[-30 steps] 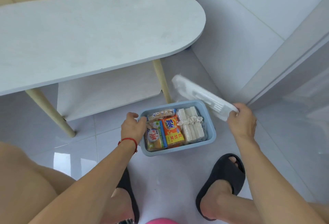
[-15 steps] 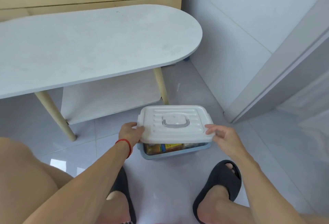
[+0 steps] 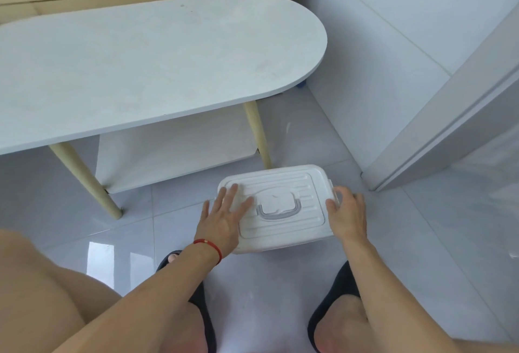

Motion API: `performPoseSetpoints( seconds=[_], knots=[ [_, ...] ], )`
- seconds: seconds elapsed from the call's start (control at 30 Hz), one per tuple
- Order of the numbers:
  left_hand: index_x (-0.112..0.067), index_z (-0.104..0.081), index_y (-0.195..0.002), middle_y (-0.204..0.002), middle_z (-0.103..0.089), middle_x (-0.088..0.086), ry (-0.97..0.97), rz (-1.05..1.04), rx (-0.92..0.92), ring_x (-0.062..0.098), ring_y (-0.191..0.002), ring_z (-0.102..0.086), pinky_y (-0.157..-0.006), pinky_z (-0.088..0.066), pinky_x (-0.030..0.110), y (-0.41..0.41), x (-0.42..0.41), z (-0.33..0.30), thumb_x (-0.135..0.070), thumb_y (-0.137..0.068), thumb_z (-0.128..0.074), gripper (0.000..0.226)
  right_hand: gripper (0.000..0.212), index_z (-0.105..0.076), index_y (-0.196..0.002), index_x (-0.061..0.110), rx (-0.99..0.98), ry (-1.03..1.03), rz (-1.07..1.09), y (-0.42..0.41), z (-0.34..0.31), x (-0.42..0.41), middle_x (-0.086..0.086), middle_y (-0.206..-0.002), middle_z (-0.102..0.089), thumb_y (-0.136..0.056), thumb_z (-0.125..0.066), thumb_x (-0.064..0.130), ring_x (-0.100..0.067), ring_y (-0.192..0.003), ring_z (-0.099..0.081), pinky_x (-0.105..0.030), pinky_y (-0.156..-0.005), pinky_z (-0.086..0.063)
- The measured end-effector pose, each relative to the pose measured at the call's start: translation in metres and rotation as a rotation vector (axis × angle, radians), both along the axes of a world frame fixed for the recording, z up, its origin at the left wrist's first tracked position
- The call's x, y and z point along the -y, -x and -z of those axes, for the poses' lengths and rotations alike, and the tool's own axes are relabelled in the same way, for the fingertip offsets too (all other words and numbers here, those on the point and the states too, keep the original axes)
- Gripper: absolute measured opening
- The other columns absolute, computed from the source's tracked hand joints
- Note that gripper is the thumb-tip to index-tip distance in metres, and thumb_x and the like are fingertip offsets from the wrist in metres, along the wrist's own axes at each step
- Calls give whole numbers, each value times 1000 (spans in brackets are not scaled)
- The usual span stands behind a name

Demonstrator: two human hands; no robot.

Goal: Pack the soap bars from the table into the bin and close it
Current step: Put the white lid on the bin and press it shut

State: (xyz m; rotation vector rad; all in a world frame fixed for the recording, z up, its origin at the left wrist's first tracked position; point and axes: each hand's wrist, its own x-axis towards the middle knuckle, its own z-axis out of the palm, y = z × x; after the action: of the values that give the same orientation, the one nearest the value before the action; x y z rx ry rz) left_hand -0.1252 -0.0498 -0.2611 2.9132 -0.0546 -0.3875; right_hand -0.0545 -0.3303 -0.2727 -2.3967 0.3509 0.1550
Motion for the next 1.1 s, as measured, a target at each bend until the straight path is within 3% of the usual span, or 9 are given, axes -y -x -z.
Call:
performPoseSetpoints(
  seconds=[0.13, 0.3, 0.47, 0.6, 0.7, 0.83, 0.9, 0.97, 1.1],
  knots=[
    [-53, 20, -146, -163, 20, -5, -112, 147, -59, 34, -151, 13, -121, -3, 58, 1, 12, 8, 1, -86, -51, 108, 42, -48, -148, 25, -323, -554, 42, -1, 12, 14, 4, -139, -60, -106, -45, 30, -21, -126, -58, -44, -109, -47],
    [-51, 13, -149, -164, 15, -2, -208, 172, -145, 38, -150, 5, -119, -13, 59, -13, 15, -1, -3, -86, -52, 102, 23, -70, -119, 7, -397, -790, 222, -16, 17, 28, -8, -113, -77, -98, -66, 15, -26, -105, -71, -47, -98, -54],
    [-49, 10, -151, -165, 14, 0, -202, 171, -162, 40, -150, 5, -119, -13, 62, -12, 18, -5, -5, -86, -52, 100, 13, -74, -99, 9, -200, -571, 197, -19, 11, 19, -10, -93, -75, -90, -67, 1, -24, -84, -66, -29, -67, -51],
    [-48, 6, -152, -166, 9, 0, -150, 151, -117, 39, -150, 3, -118, -12, 62, -8, 20, -4, -21, -95, -37, 76, 19, -68, -111, 11, -129, -292, 88, -12, 9, 10, -9, -99, -70, -96, -56, 12, -27, -89, -65, -32, -73, -54],
    [-48, 6, -152, -166, 8, -1, -132, 155, -81, 38, -150, 1, -118, -13, 61, -3, 20, -2, -38, -100, -27, 63, 16, -67, -97, 6, -75, -219, 27, -9, 9, 10, -8, -80, -65, -97, -52, 9, -25, -74, -59, -31, -63, -47],
    [-47, -9, -153, -166, -1, -3, -17, 144, -19, 34, -151, -4, -120, -12, 57, -3, 15, 1, -30, -102, -30, 58, 26, -68, -112, 10, -48, -111, -14, -7, 5, 6, -12, -80, -66, -100, -45, 8, -28, -75, -60, -31, -61, -46],
    [-37, -27, -152, -165, -13, -2, 235, -26, 85, 29, -150, -17, -120, -21, 51, -3, 10, 1, -8, -97, -40, 64, 36, -54, -138, 9, -65, 4, -34, -4, 5, -2, -16, -99, -67, -104, -41, 9, -31, -86, -60, -36, -72, -51],
    [-26, -26, -154, -164, -11, 3, 448, -348, 153, 28, -148, -22, -118, -30, 49, 0, 3, 4, 2, -91, -50, 73, 52, -28, -155, 5, -75, 81, -58, 3, 9, -14, -20, -130, -56, -104, -39, 4, -35, -102, -58, -44, -85, -52],
    [-26, -5, -157, -164, -11, 11, 747, -884, -176, 34, -148, -23, -118, -27, 53, -3, -13, 11, -23, -87, -73, 98, 57, -13, -163, 15, -91, -88, 6, 12, 12, -17, -15, -159, -35, -110, -34, 15, -36, -135, -46, -45, -109, -41]
  ],
)
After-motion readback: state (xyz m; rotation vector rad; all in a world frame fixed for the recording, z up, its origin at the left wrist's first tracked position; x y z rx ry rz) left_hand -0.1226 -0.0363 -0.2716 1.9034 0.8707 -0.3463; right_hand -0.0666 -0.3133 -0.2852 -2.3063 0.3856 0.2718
